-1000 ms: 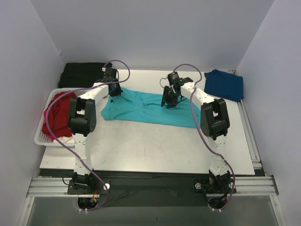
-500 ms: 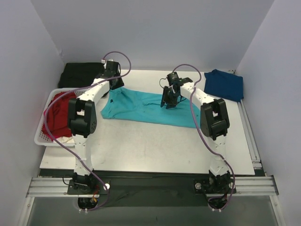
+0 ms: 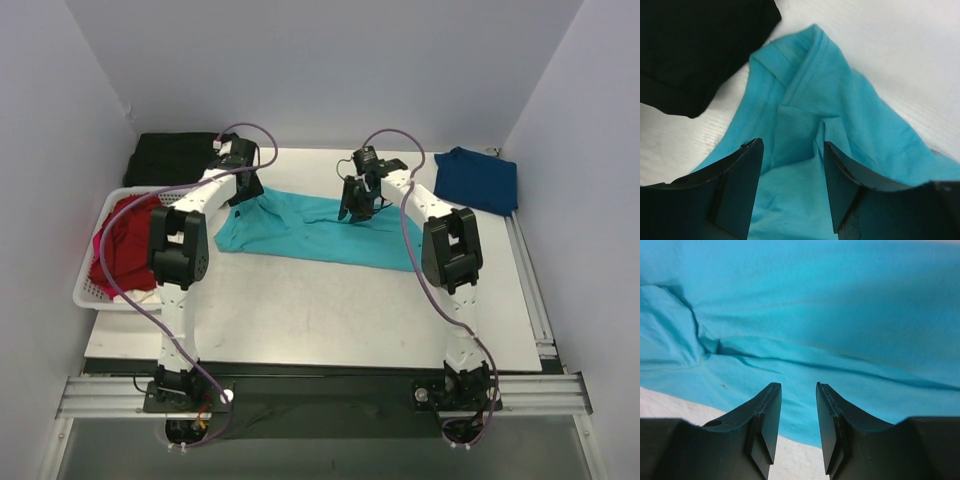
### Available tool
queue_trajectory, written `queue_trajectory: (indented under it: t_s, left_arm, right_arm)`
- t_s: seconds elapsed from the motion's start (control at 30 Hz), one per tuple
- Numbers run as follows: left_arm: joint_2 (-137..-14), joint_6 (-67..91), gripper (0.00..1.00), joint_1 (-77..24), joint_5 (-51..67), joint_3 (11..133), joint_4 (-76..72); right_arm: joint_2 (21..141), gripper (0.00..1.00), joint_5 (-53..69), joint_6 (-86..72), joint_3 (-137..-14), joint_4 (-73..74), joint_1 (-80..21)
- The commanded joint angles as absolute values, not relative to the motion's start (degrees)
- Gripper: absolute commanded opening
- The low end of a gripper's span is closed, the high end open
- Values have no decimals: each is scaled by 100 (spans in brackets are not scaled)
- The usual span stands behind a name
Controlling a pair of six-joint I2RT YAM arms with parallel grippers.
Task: Fold and stack the t-shirts
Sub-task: Fold the other side of the tshirt into a rectangle
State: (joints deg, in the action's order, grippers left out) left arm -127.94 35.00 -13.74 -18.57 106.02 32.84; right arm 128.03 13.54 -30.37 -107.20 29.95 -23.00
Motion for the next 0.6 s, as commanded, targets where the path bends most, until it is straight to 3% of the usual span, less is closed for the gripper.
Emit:
queue_trajectory:
  t_s: [0.0, 0.27, 0.57]
  left_arm:
    - [-12525, 3419, 62, -1380, -1214, 10539, 3181]
    - [-11857, 3480, 62, -1240, -809, 9756, 3217]
    - [-11479, 3542, 62, -1072, -247, 9317, 3559]
  right_arm:
    - [13060, 35, 1485, -2787, -11440, 3155, -2434]
    - [14079, 31, 1617, -2461, -12840, 3085, -2795]
    - [14388, 31, 1758, -2444, -12683, 1777, -3023]
